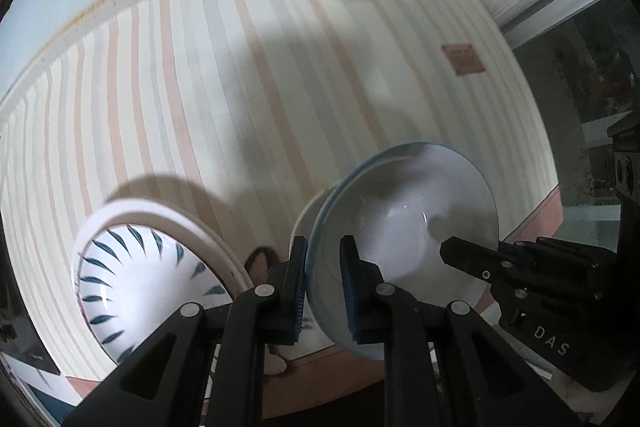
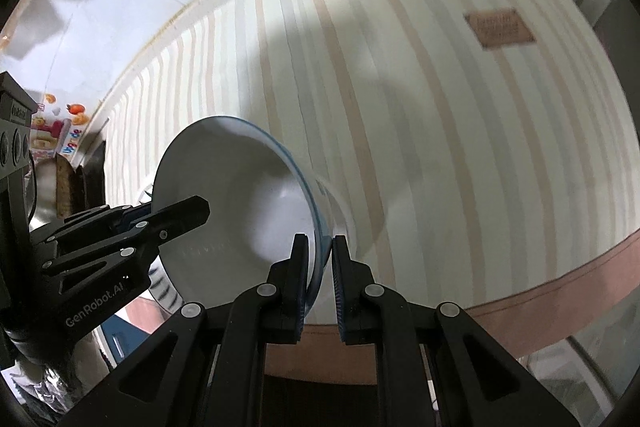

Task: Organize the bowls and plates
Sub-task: 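Carry the polka-dot bowl with both grippers and nest it into the white bowl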

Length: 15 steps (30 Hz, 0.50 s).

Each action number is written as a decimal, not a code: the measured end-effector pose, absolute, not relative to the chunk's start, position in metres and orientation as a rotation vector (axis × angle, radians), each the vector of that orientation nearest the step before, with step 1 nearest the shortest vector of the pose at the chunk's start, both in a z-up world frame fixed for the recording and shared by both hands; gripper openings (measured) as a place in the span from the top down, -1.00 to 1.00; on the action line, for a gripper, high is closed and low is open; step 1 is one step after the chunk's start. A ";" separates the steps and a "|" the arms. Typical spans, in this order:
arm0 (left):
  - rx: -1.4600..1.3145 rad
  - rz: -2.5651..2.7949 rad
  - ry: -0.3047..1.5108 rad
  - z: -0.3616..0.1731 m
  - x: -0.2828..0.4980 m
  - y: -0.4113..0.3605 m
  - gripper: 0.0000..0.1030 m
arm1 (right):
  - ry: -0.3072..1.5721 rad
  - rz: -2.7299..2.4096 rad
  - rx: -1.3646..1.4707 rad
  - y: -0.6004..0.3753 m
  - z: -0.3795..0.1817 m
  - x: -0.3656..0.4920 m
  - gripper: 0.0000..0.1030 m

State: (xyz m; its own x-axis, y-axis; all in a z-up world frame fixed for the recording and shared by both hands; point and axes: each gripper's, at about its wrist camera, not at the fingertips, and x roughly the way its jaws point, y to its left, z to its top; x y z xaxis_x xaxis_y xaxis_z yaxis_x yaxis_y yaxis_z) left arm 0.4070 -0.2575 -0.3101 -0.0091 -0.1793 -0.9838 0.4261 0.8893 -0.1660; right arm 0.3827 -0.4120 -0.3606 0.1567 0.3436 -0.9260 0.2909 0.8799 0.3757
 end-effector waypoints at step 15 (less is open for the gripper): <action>0.254 -0.460 1.547 -0.340 0.403 -0.262 0.72 | 1.494 0.031 0.534 -0.410 -0.385 0.380 0.72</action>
State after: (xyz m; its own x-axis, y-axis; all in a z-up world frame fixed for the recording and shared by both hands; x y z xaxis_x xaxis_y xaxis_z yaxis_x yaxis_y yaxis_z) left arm 0.4034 -0.2625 -0.3395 -0.0371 -0.1248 -0.9915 0.4374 0.8900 -0.1284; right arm 0.3799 -0.4098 -0.3850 0.0992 0.3419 -0.9345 0.3024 0.8843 0.3557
